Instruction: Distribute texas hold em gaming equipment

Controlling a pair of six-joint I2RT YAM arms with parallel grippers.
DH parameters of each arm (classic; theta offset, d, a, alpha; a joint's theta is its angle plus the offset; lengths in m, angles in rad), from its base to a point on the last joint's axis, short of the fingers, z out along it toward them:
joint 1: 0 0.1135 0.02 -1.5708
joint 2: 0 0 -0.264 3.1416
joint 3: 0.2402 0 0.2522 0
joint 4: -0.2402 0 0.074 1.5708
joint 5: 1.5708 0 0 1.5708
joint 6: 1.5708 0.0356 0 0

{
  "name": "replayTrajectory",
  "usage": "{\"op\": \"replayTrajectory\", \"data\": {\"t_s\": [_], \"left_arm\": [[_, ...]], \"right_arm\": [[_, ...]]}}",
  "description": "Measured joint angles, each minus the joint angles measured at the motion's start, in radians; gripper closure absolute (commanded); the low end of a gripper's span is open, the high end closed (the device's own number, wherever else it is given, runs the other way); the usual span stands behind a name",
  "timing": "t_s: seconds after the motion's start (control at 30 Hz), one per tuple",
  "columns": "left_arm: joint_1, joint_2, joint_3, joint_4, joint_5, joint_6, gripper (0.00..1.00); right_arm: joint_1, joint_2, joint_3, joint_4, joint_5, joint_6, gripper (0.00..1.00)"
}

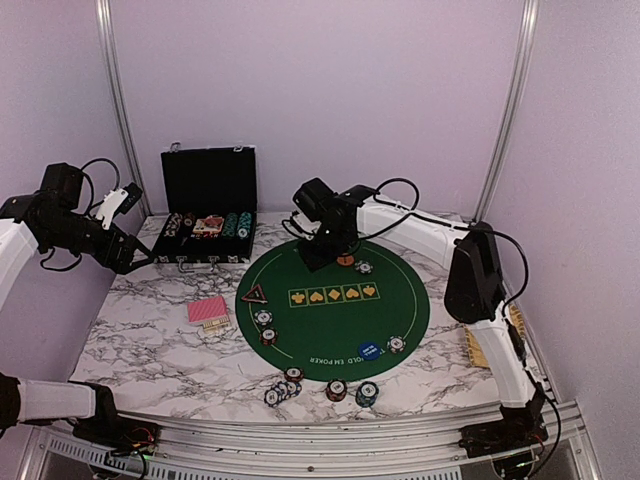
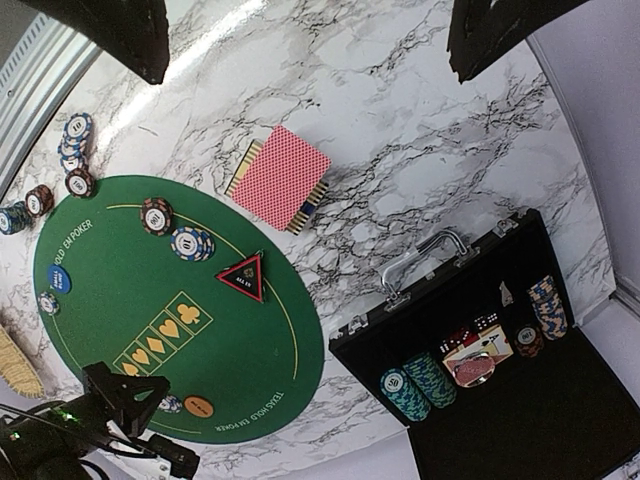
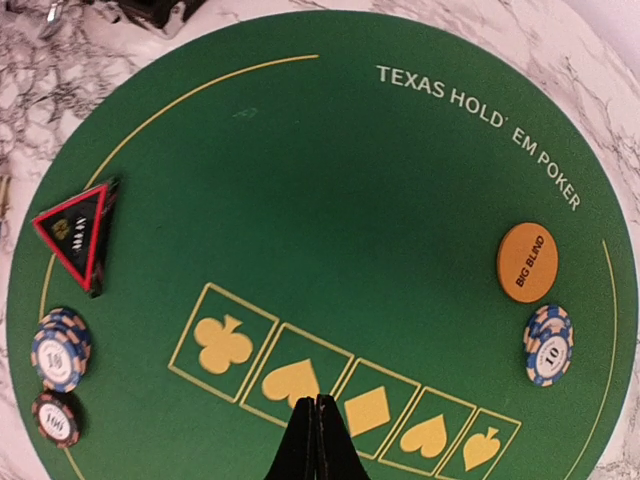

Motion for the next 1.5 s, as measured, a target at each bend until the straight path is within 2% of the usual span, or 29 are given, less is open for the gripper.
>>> {"op": "replayTrajectory", "data": {"t_s": [0.13, 0.2, 0.3, 0.4, 0.47, 0.6, 0.77, 0.87, 1.1, 1.33, 1.5], "left_arm": [[0.0, 0.0, 0.0, 0.0, 0.002, 0.0, 0.01], [0.0, 0.0, 0.0, 0.0, 0.002, 0.001, 0.01], [0.0, 0.0, 0.0, -0.001, 0.002, 0.007, 0.01], [0.0, 0.0, 0.0, -0.002, 0.003, 0.01, 0.01], [0.0, 0.0, 0.0, -0.004, 0.004, 0.011, 0.01], [0.0, 0.0, 0.0, -0.008, 0.011, 0.011, 0.01], [0.0, -0.006, 0.0, -0.01, 0.011, 0.011, 0.01], [0.0, -0.011, 0.0, -0.01, 0.014, 0.011, 0.01], [0.0, -0.012, 0.0, -0.011, 0.018, 0.011, 0.01], [0.0, -0.018, 0.0, -0.011, 0.017, 0.014, 0.01], [0.0, -0.018, 0.0, -0.011, 0.018, 0.018, 0.01]], "right_arm": [[-0.047, 0.076, 0.028, 0.007, 0.0, 0.001, 0.97], [-0.061, 0.095, 0.025, 0.008, -0.003, 0.002, 0.83], [-0.065, 0.09, -0.027, 0.028, -0.003, 0.004, 0.74], [-0.037, 0.047, -0.135, 0.056, 0.002, 0.007, 0.49], [0.002, -0.006, -0.23, 0.07, 0.002, 0.01, 0.36], [0.109, -0.157, -0.411, 0.102, -0.01, 0.026, 0.23], [0.221, -0.356, -0.595, 0.154, -0.089, 0.105, 0.15], [0.248, -0.411, -0.663, 0.184, -0.135, 0.167, 0.11], [0.3, -0.34, -0.675, 0.206, -0.154, 0.257, 0.09], [0.338, -0.242, -0.613, 0.203, -0.153, 0.286, 0.09], [0.351, -0.217, -0.585, 0.193, -0.123, 0.294, 0.12]]}}
